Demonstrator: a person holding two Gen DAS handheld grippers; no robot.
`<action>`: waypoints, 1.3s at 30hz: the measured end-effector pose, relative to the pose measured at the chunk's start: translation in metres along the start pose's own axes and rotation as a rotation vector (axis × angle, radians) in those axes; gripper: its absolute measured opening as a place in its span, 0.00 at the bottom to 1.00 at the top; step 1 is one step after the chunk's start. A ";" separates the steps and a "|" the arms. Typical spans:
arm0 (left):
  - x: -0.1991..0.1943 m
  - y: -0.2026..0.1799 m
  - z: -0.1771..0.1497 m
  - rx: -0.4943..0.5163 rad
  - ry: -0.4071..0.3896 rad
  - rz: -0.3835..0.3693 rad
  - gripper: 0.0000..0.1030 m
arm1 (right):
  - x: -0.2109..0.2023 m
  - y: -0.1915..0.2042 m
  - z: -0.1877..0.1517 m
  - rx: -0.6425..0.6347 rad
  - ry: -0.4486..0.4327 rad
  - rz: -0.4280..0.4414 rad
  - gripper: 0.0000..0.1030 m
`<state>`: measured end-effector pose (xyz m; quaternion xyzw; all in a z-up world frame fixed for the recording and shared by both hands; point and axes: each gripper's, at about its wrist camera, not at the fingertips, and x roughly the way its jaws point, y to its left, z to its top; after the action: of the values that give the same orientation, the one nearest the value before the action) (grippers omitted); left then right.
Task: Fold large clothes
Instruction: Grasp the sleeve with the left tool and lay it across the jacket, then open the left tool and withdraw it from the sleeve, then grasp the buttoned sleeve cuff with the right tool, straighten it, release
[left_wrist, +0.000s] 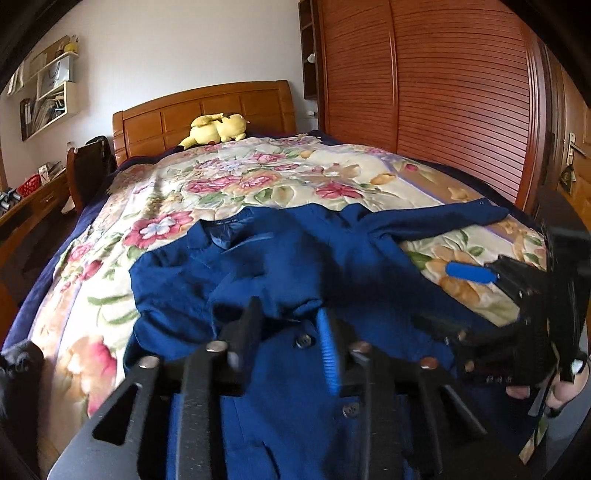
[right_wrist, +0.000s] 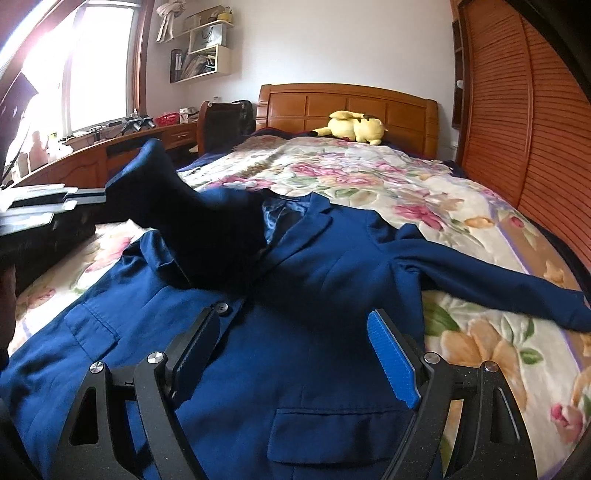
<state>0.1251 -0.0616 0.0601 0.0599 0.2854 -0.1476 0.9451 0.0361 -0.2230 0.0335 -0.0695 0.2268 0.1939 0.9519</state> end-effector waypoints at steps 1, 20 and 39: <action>-0.001 -0.002 -0.005 0.002 -0.003 -0.002 0.39 | 0.000 -0.001 0.000 0.000 0.000 0.000 0.81; -0.027 0.021 -0.082 -0.077 -0.019 0.099 0.78 | 0.012 0.004 0.001 -0.014 0.025 0.017 0.81; -0.025 0.021 -0.101 -0.085 -0.054 0.124 0.78 | 0.063 0.004 -0.007 -0.026 0.200 0.066 0.59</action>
<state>0.0595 -0.0152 -0.0088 0.0332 0.2617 -0.0778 0.9614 0.0841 -0.1997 -0.0016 -0.0933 0.3201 0.2199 0.9168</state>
